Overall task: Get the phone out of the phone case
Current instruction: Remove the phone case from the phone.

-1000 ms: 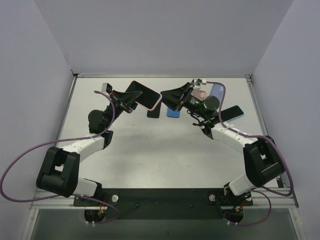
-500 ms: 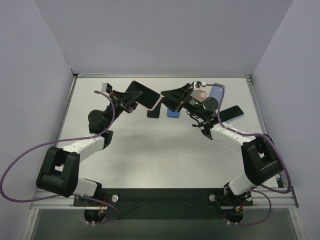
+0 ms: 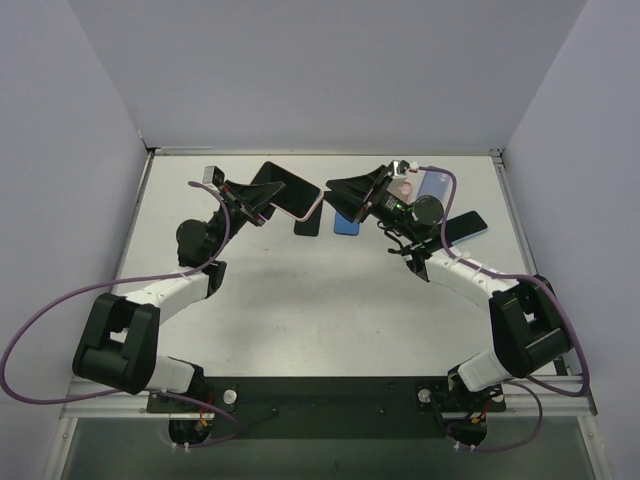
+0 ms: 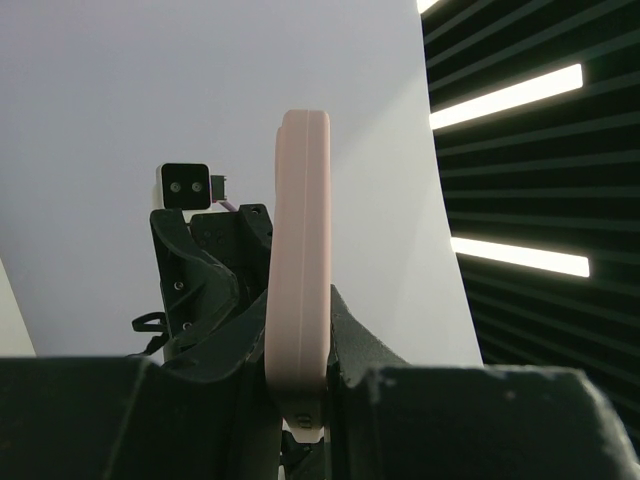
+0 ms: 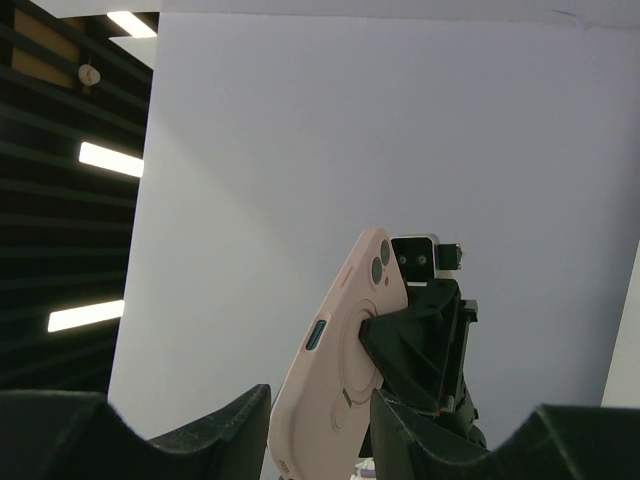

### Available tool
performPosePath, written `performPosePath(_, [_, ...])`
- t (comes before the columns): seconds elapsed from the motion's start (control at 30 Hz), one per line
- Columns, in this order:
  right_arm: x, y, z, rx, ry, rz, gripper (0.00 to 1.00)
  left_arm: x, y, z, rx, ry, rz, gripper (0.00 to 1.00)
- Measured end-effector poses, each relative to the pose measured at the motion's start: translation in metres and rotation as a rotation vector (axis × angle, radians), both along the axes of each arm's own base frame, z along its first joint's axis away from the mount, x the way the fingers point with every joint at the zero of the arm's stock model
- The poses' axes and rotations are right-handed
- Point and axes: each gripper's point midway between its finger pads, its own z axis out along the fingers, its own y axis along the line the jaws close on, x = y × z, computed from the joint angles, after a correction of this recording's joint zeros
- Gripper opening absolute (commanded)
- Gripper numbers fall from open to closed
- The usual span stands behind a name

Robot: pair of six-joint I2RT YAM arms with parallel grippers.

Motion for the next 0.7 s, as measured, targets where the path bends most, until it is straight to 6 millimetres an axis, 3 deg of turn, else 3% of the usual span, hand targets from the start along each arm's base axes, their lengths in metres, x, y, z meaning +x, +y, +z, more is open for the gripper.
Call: performPosePath(0.7, [-0.0081,0.0073,-0.0005,-0.001,0.002,0.033,0.37,0.0035,-0.0015,-0.0026,0.003,0.008,-0.003,0.00])
